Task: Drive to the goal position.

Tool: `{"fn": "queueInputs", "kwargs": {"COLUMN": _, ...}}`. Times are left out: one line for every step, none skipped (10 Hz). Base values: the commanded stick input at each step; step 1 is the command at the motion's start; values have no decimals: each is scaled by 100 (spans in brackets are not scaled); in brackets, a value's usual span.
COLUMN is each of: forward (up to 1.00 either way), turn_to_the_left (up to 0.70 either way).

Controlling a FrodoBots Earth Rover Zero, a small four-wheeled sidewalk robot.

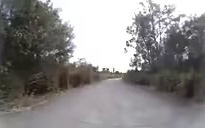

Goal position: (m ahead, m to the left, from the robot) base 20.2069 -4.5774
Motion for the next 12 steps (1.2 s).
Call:
{"fn": "queueInputs", "kwargs": {"forward": 85, "turn_to_the_left": 0}}
{"fn": "queueInputs", "kwargs": {"forward": 85, "turn_to_the_left": 0}}
{"fn": "queueInputs", "kwargs": {"forward": 85, "turn_to_the_left": 0}}
{"fn": "queueInputs", "kwargs": {"forward": 85, "turn_to_the_left": 0}}
{"fn": "queueInputs", "kwargs": {"forward": 85, "turn_to_the_left": 0}}
{"fn": "queueInputs", "kwargs": {"forward": 85, "turn_to_the_left": 0}}
{"fn": "queueInputs", "kwargs": {"forward": 85, "turn_to_the_left": 0}}
{"fn": "queueInputs", "kwargs": {"forward": 85, "turn_to_the_left": 0}}
{"fn": "queueInputs", "kwargs": {"forward": 85, "turn_to_the_left": 0}}
{"fn": "queueInputs", "kwargs": {"forward": 85, "turn_to_the_left": 0}}
{"fn": "queueInputs", "kwargs": {"forward": 85, "turn_to_the_left": 0}}
{"fn": "queueInputs", "kwargs": {"forward": 85, "turn_to_the_left": 0}}
